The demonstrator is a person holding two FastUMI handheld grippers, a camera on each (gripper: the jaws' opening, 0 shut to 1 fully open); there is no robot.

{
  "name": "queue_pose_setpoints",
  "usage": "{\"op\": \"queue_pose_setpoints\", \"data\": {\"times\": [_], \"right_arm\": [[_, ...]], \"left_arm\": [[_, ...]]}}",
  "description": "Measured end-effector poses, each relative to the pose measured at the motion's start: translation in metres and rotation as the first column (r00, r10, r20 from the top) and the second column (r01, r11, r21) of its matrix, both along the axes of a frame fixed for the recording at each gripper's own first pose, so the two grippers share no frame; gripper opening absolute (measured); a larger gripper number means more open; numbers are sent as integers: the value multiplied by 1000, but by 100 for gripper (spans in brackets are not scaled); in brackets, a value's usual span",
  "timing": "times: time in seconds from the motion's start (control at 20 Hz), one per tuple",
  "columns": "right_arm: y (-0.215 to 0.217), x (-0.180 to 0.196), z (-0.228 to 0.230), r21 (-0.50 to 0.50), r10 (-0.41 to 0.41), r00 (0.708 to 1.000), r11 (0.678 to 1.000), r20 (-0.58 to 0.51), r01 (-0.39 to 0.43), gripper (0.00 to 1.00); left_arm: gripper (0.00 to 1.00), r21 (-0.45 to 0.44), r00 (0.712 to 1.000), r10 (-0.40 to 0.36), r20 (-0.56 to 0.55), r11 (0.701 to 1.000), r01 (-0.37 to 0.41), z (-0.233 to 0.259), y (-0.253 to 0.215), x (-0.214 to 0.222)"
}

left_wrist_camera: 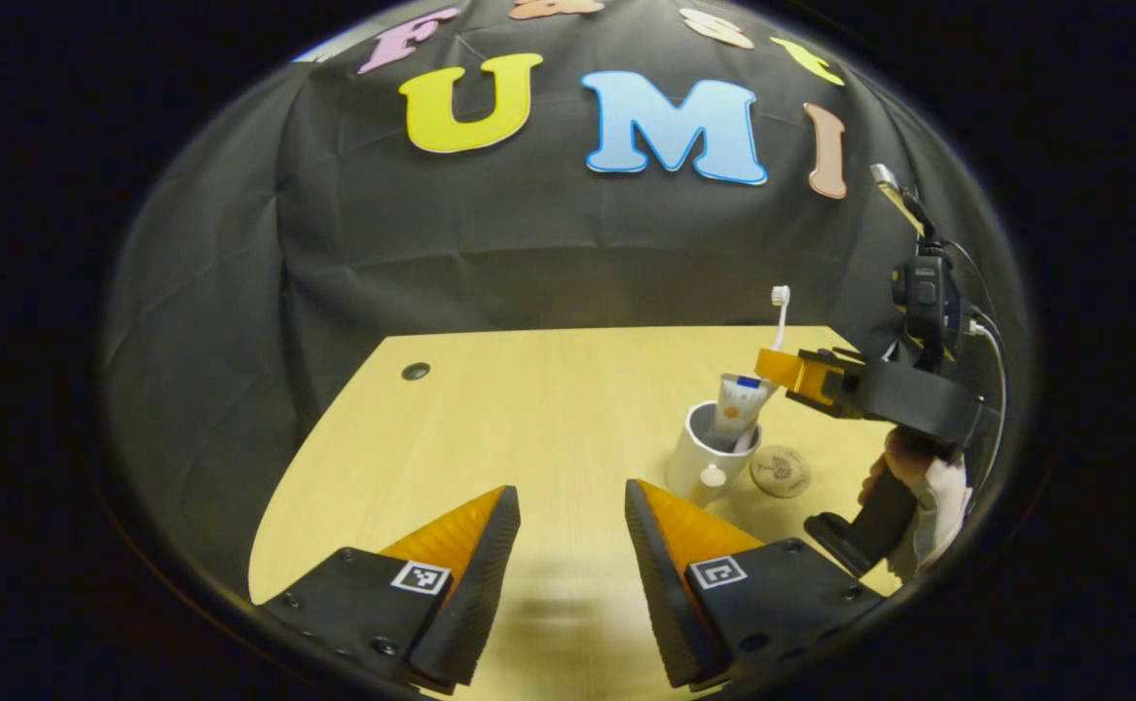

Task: Put the toothbrush and toothpaste on the desktop into the cup, then pick up the cup and place it on the coaster on the desktop.

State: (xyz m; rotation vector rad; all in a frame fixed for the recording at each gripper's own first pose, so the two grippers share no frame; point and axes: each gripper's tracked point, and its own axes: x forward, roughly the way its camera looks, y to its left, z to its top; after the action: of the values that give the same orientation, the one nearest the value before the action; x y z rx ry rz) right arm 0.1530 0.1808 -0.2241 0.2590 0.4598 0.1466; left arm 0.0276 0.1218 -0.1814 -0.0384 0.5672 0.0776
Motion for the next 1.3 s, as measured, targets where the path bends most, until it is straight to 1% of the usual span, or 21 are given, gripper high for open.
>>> {"op": "queue_pose_setpoints", "data": {"times": [0.05, 0.15, 0.55, 0.75, 0.9, 1.0, 1.05, 1.3], "right_arm": [[1, -7, -1, -14, 19, 1000, 1000, -2, -19, 11], [5, -17, -6, -28, 52, 999, 998, -17, -52, 13], [0, -44, 4, -27, 95, 995, 995, -28, -95, 13], [-13, -52, 13, -31, 104, 994, 994, -30, -105, 13], [-35, -56, 14, -54, 92, 995, 994, -36, -93, 13], [-53, -59, 12, -64, 73, 996, 995, -45, -76, 13], [-61, -61, 11, -66, 63, 997, 996, -51, -66, 13], [-105, -65, 4, -78, -1, 997, 997, -81, -5, 13]], "left_arm": [[75, -1, 1000, -8, 0, 1000, 8, 0, -4, 0], [74, -5, 1000, -19, 0, 1000, 19, -1, -11, 1], [75, -12, 996, -88, 11, 996, 88, -2, -43, 19], [76, -32, 990, -141, -3, 990, 140, -9, -62, 28], [76, -42, 984, -178, -21, 983, 177, -14, -76, 37], [74, -40, 979, -204, -32, 979, 202, -15, -81, 43], [76, -42, 975, -219, -40, 975, 217, -17, -84, 47], [76, -47, 947, -297, -123, 955, 293, -36, -105, 62]]}}
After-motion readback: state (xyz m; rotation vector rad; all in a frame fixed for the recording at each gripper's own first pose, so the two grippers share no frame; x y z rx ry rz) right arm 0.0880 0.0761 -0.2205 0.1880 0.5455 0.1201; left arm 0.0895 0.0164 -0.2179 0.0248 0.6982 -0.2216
